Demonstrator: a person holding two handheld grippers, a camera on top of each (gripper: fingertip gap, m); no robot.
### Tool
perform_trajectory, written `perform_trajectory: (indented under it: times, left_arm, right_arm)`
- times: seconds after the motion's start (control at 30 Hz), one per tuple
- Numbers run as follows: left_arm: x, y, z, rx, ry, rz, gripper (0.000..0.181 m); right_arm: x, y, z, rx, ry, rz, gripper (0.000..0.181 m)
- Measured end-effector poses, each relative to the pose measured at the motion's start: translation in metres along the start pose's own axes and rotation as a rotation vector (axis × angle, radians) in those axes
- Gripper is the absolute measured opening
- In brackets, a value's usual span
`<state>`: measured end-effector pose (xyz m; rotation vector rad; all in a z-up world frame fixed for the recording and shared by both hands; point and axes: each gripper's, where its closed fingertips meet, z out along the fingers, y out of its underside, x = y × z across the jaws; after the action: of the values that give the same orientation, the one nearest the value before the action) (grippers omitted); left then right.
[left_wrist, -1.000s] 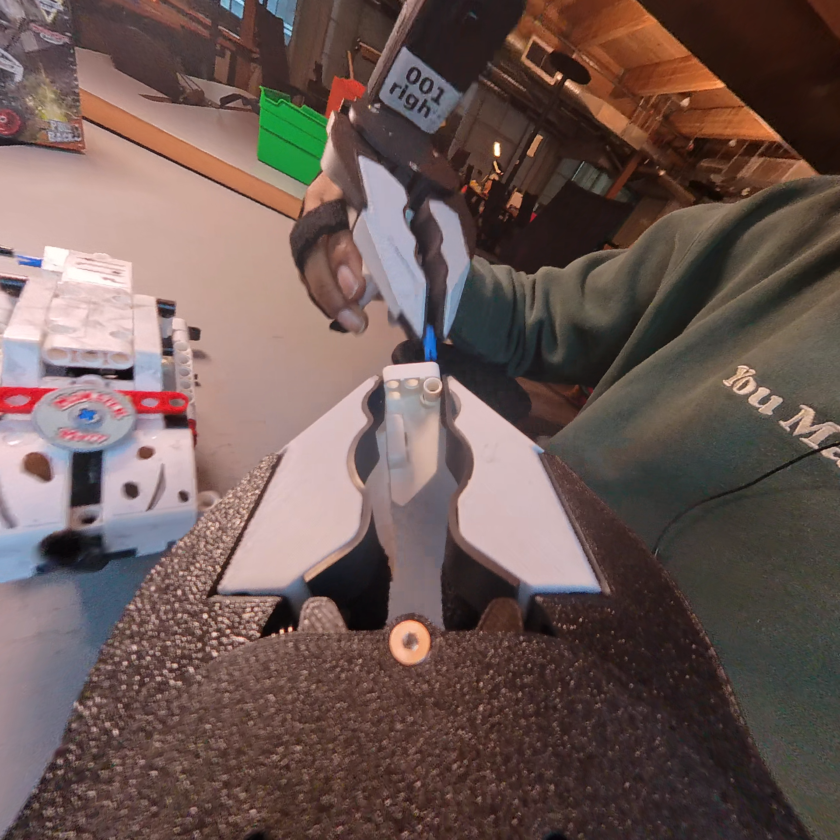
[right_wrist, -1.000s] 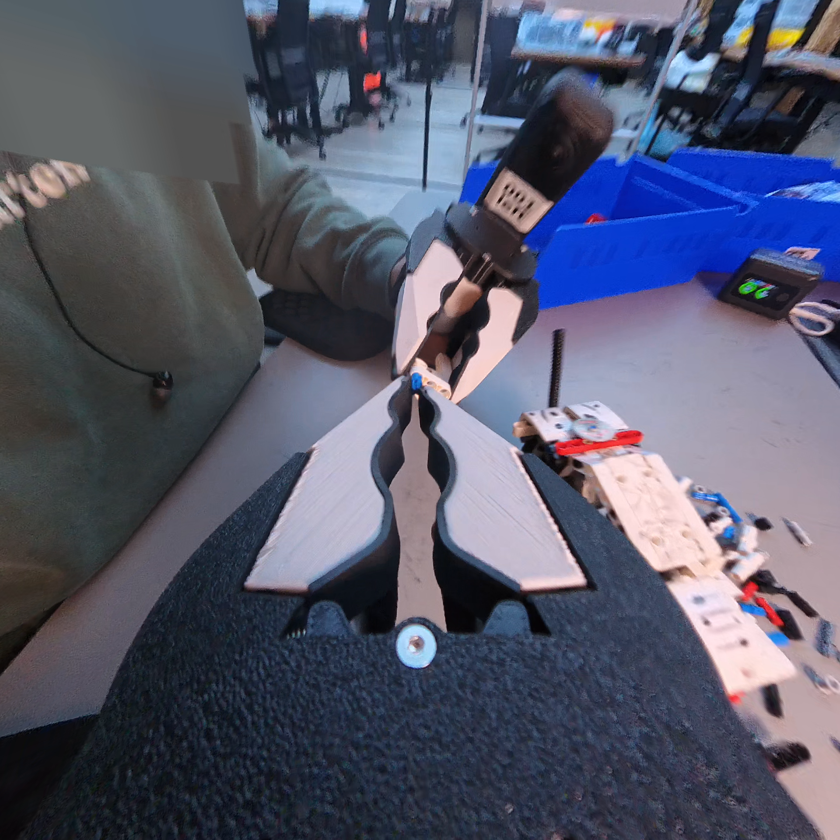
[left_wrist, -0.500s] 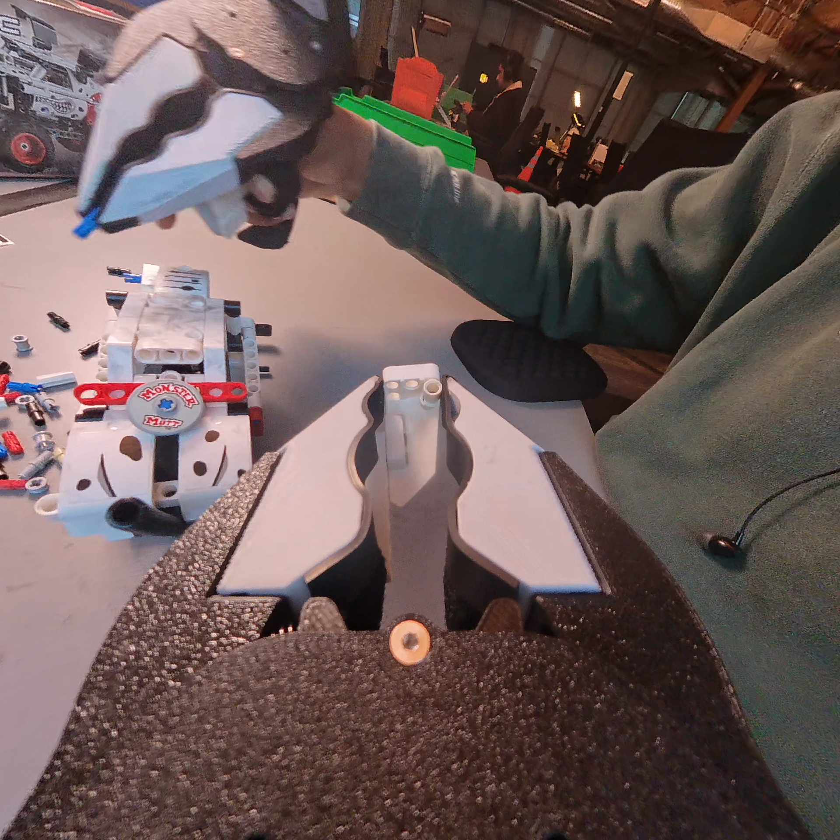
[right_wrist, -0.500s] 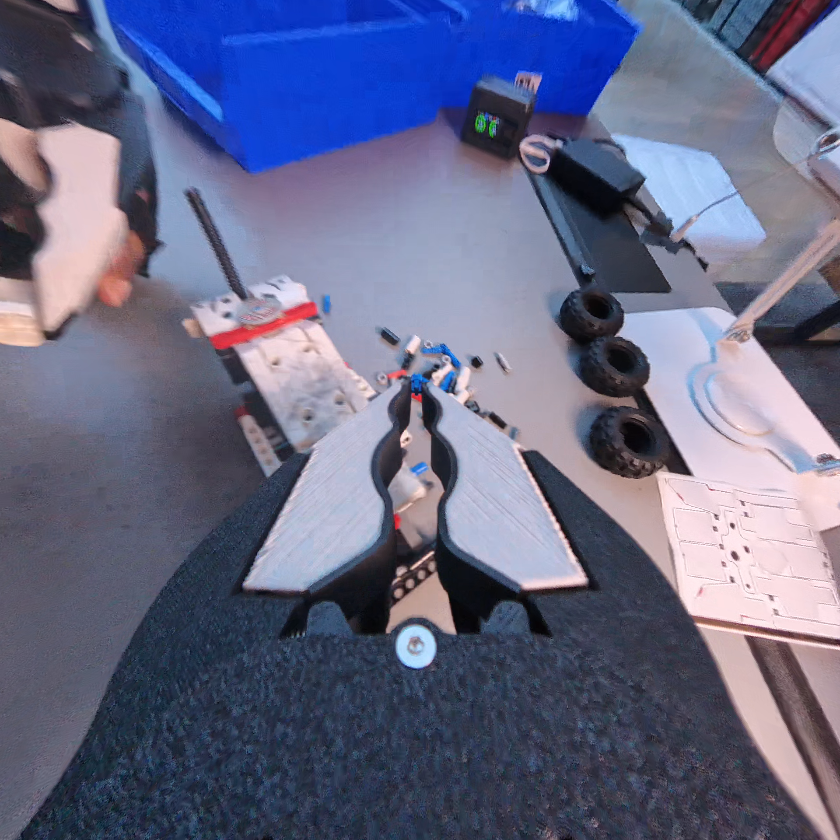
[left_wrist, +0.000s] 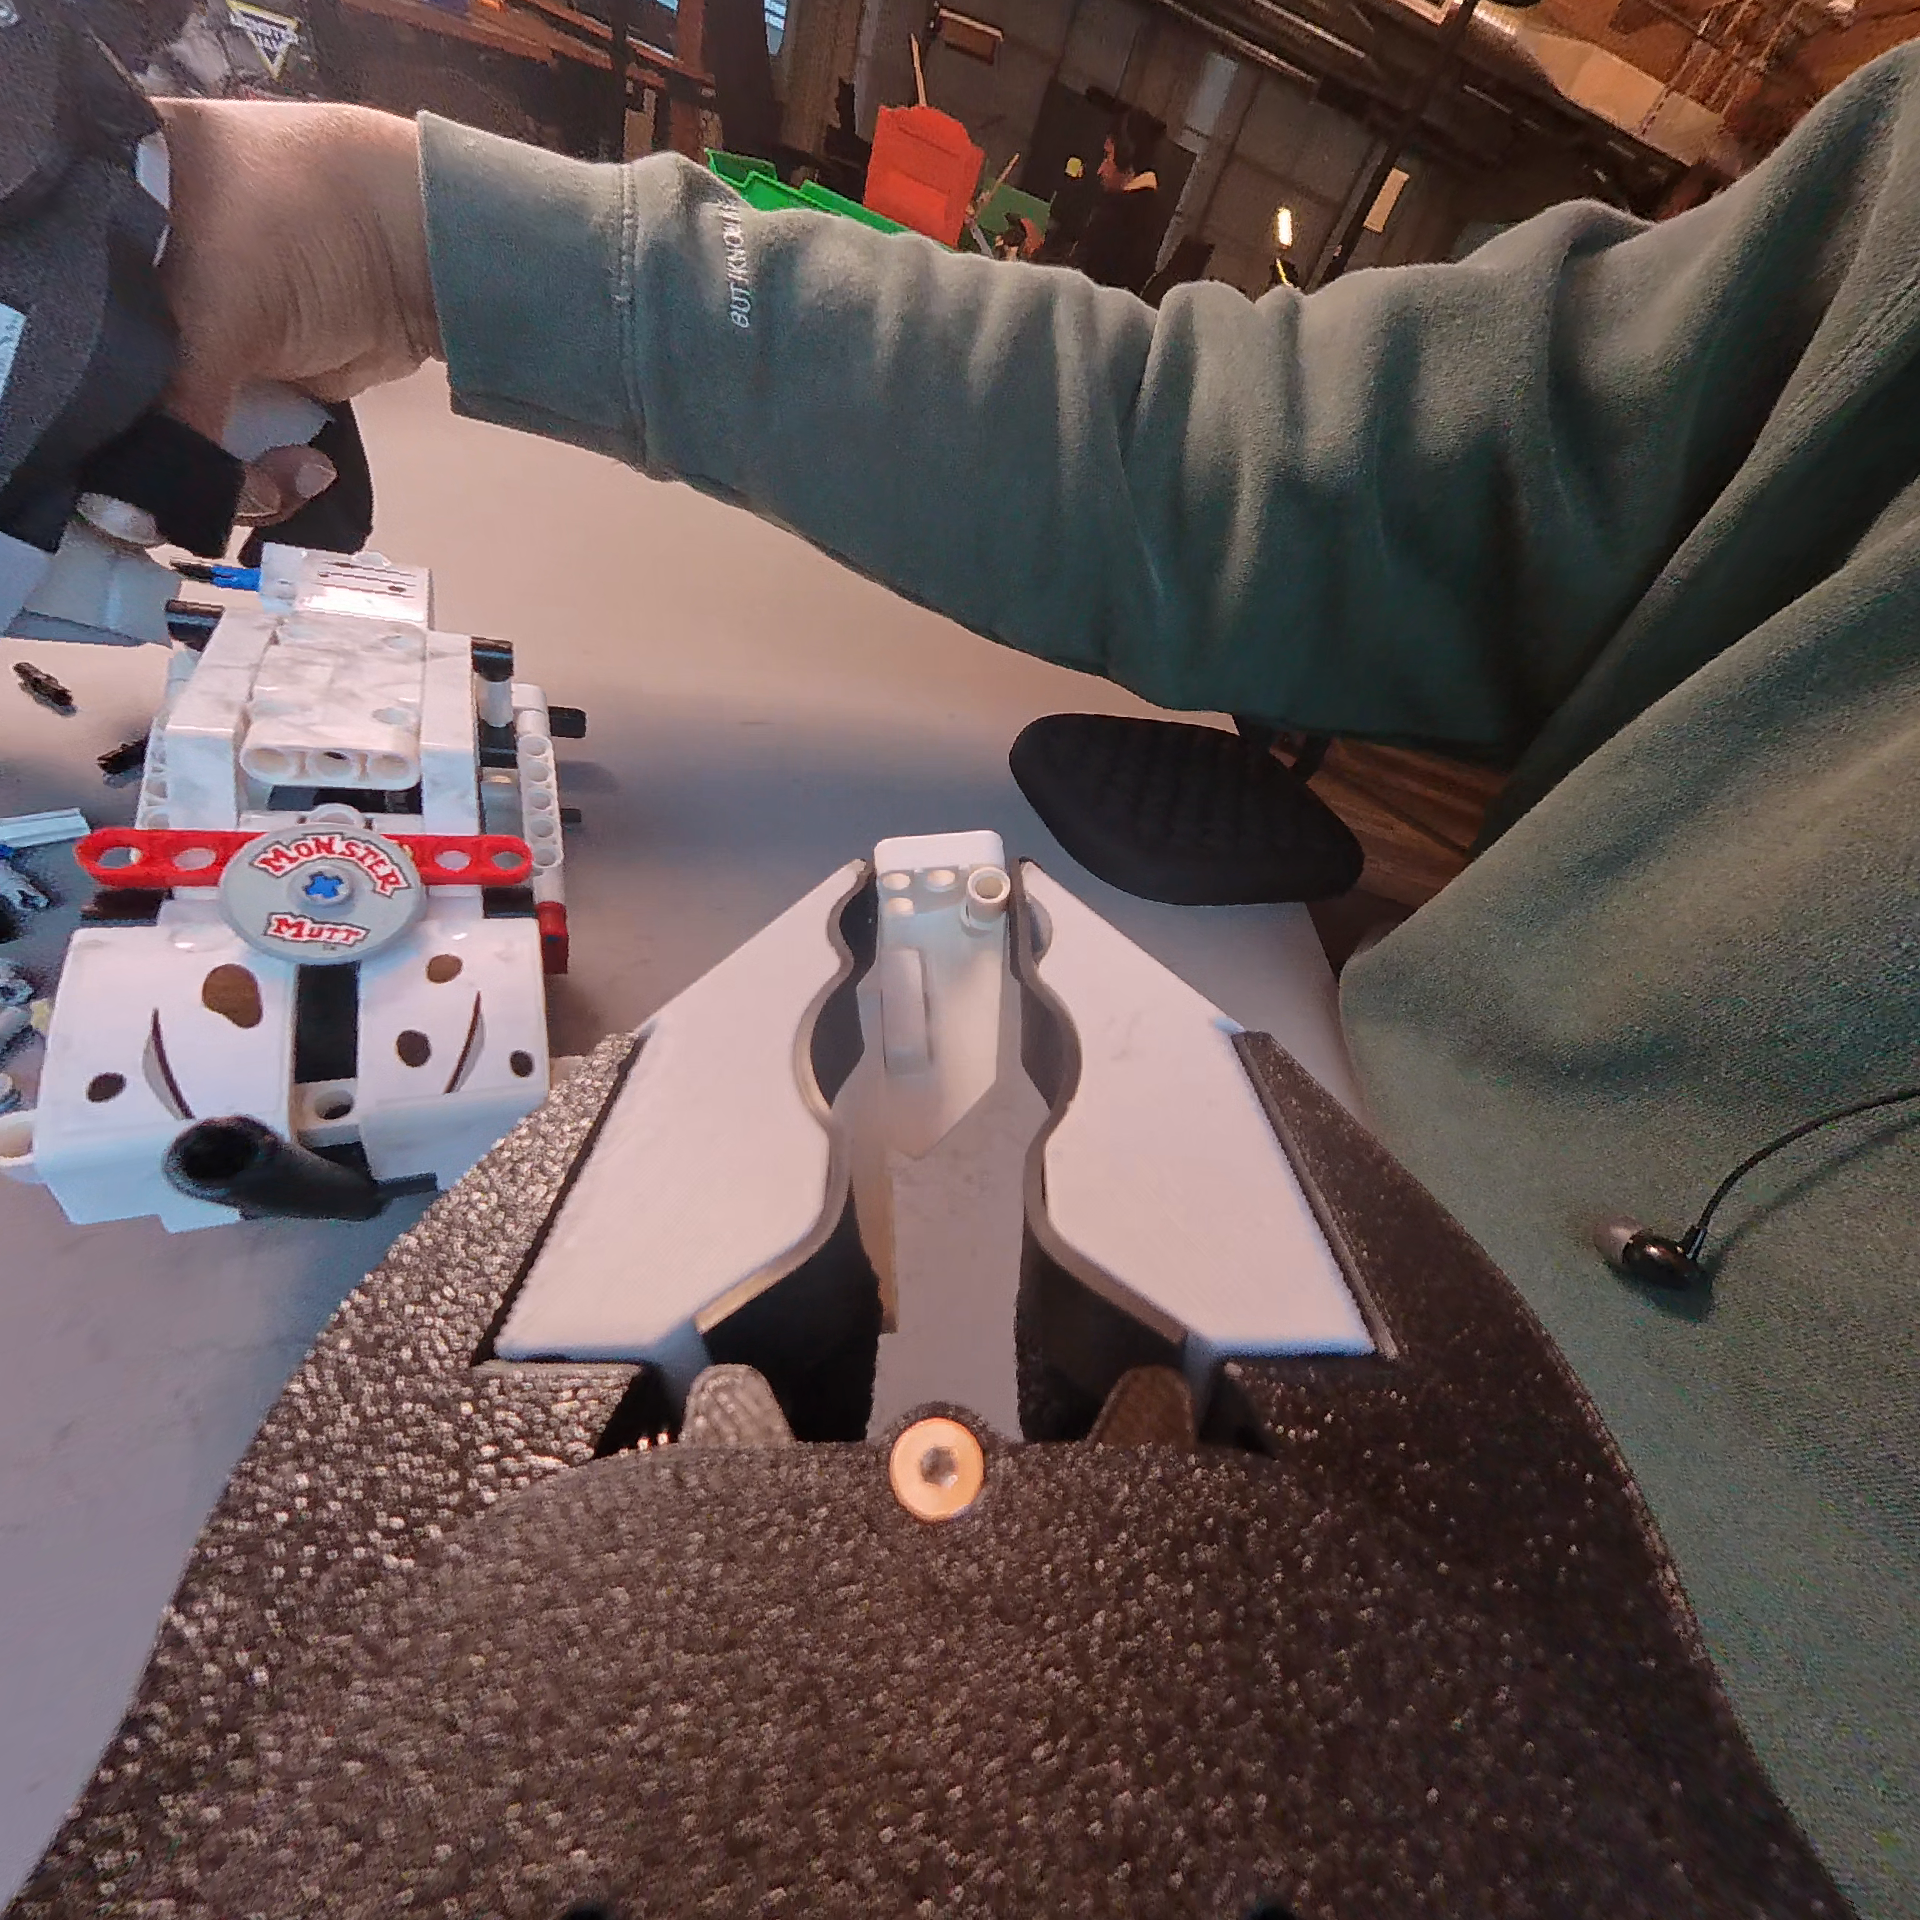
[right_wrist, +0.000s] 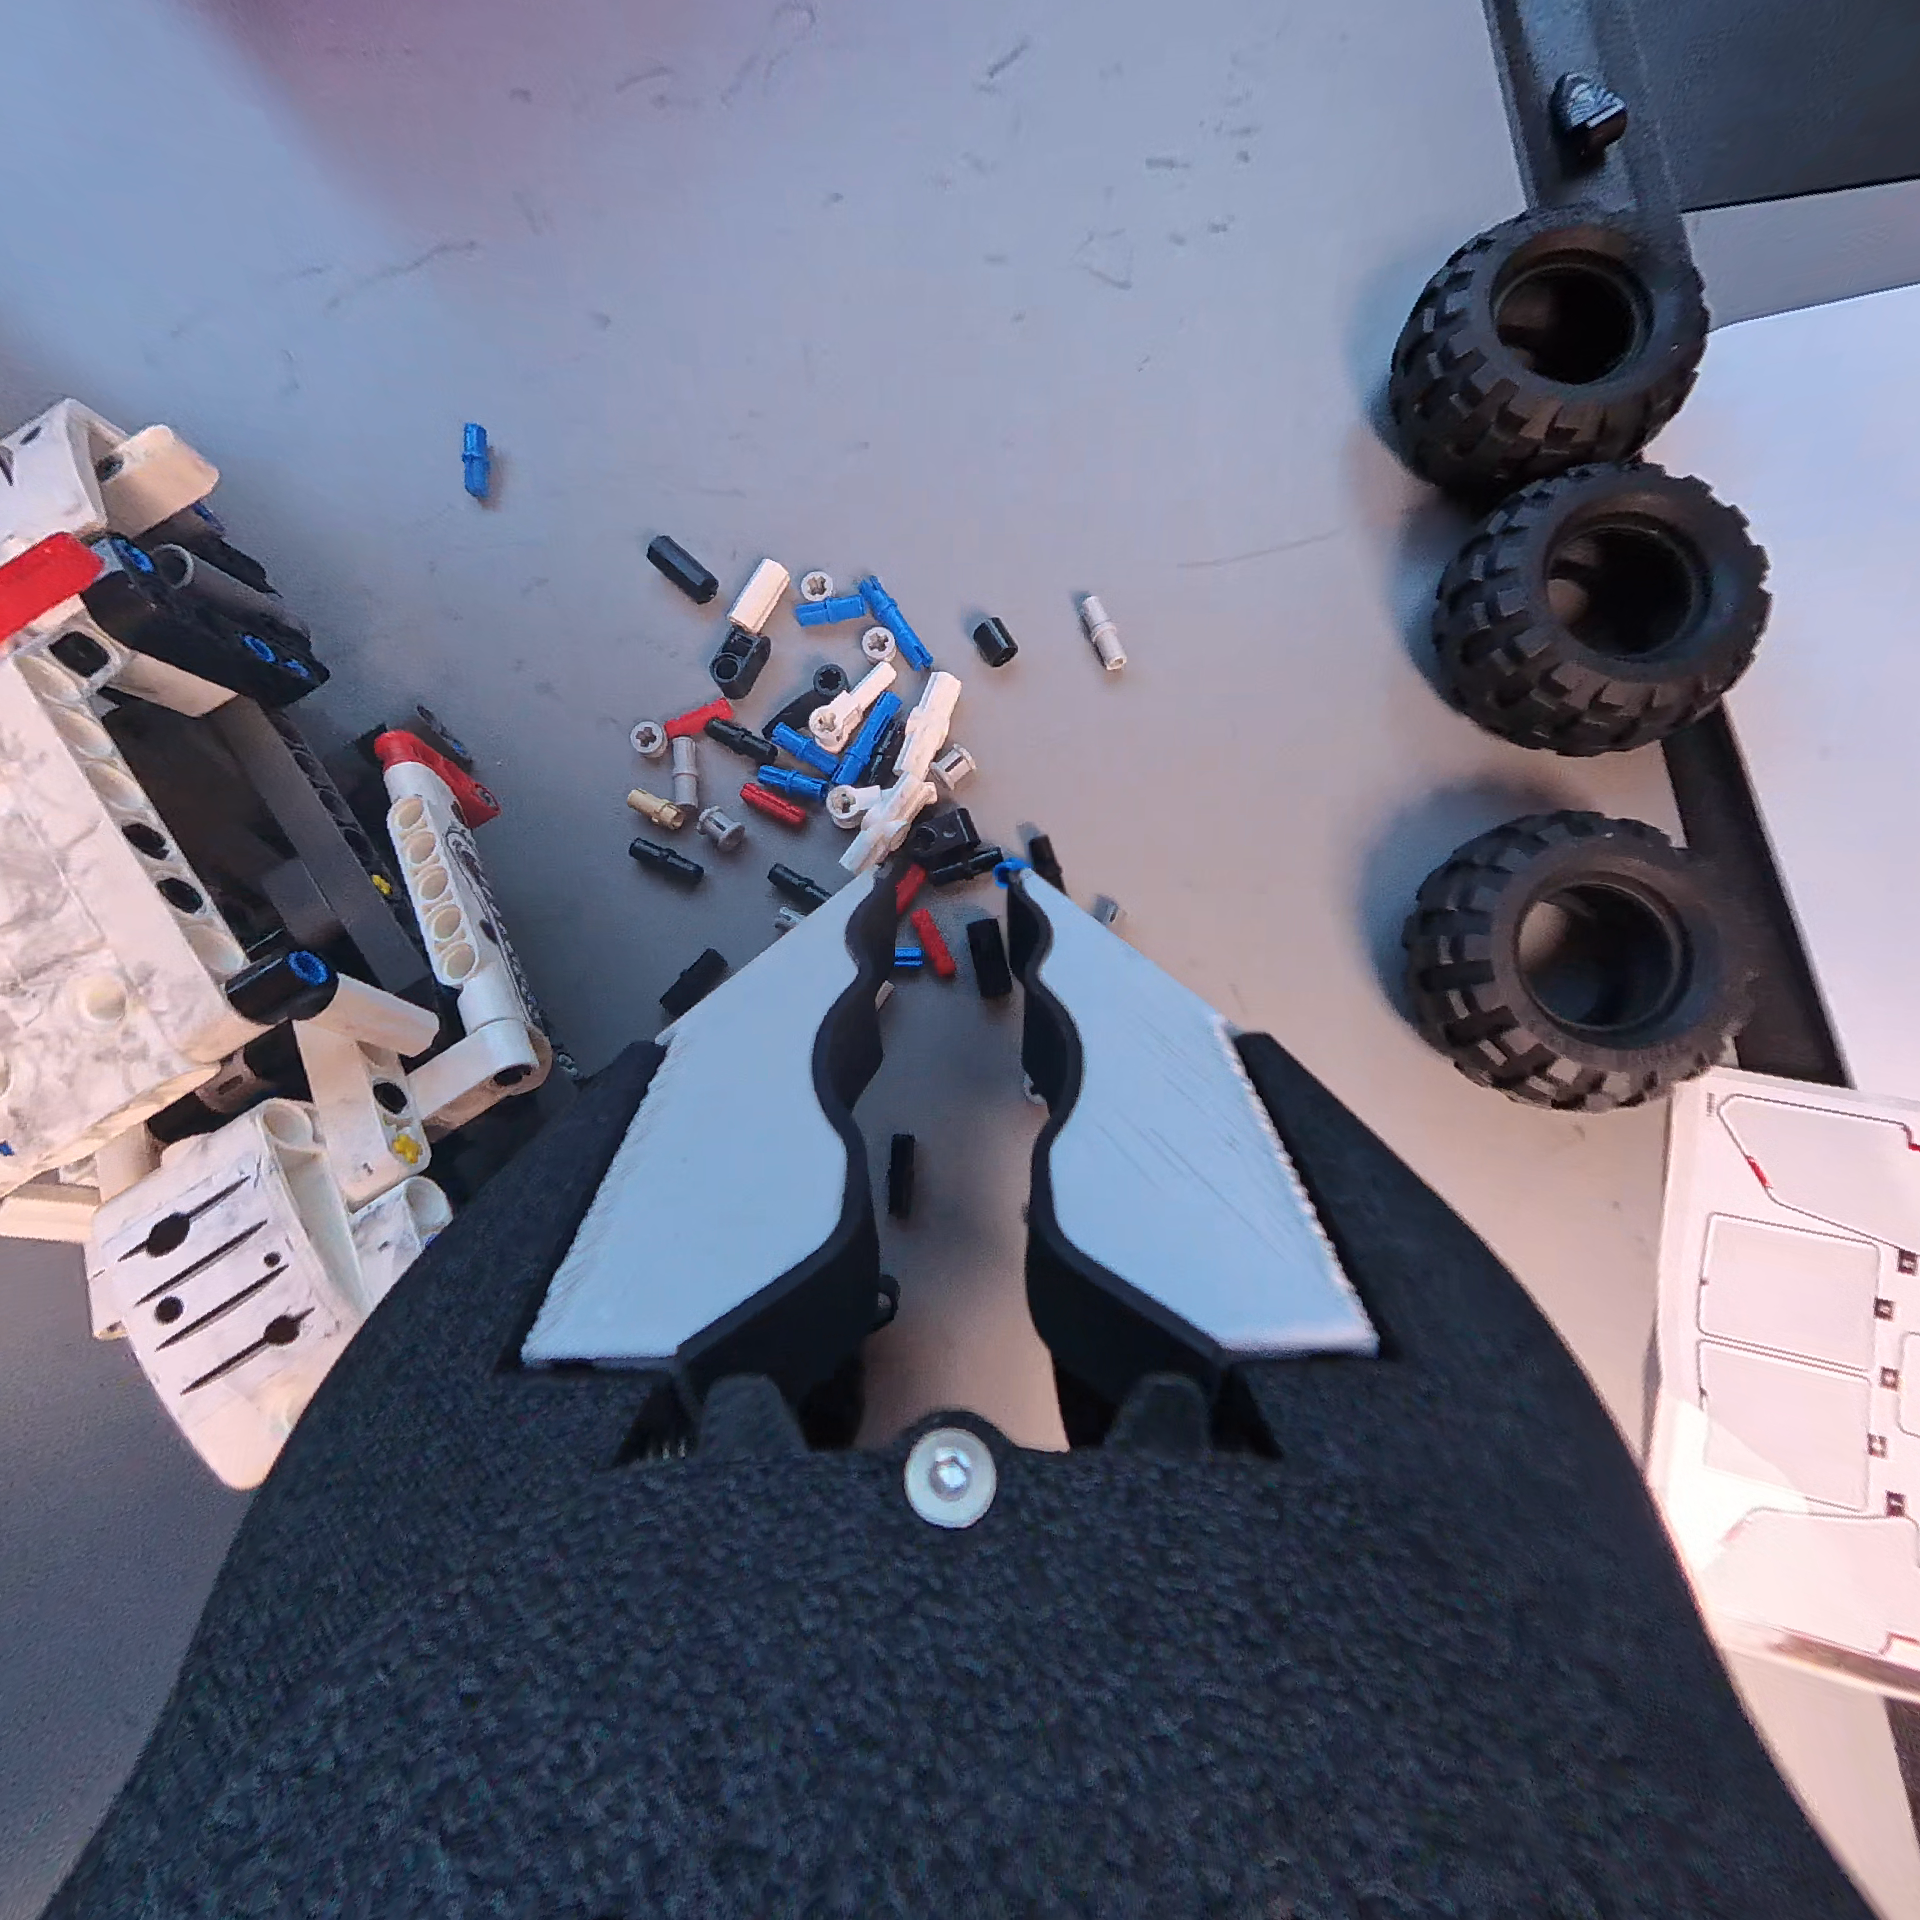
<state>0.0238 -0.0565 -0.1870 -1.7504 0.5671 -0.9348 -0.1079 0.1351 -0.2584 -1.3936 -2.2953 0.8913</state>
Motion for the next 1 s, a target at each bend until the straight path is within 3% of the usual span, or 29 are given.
perform_trajectory:
  times: [0.07, 0.17, 0.27, 0.33, 0.43, 0.53, 0.77, 0.9, 1.0]
  left_arm:
    - [-0.001, -0.001, 0.0, 0.005, -0.003, -0.004, 0.024]
    - [-0.003, -0.003, -0.002, 0.018, -0.017, -0.011, 0.024]
    - [-0.002, -0.008, -0.005, 0.051, -0.001, -0.053, 0.025]
    - [0.005, -0.017, -0.007, 0.107, 0.068, -0.126, 0.025]
    - [0.026, -0.033, -0.01, 0.2, 0.255, -0.266, 0.024]
    - [0.044, -0.035, -0.005, 0.2, 0.373, -0.334, 0.024]
    - [0.058, -0.028, 0.007, 0.167, 0.447, -0.419, 0.024]
    - [0.047, -0.038, -0.003, 0.231, 0.395, -0.385, 0.044]
    - [0.045, -0.039, -0.011, 0.221, 0.333, -0.26, 0.045]
  right_arm:
    - [0.002, -0.007, -0.009, 0.058, 0.03, 0.01, 0.022]
    - [-0.013, -0.044, -0.047, 0.295, 0.086, 0.007, 0.022]
    - [-0.078, -0.071, -0.093, 0.484, 0.049, -0.113, 0.024]
    - [-0.136, -0.072, -0.109, 0.531, -0.008, -0.218, 0.027]
    - [-0.213, -0.06, -0.109, 0.528, -0.064, -0.356, 0.03]
    - [-0.26, -0.052, -0.099, 0.514, -0.038, -0.462, 0.032]
    - [-0.274, -0.043, -0.085, 0.515, -0.029, -0.453, 0.015]
    - [-0.269, -0.043, -0.101, 0.663, -0.151, -0.281, 0.015]
    - [-0.263, -0.041, -0.114, 0.757, -0.192, -0.196, 0.015]
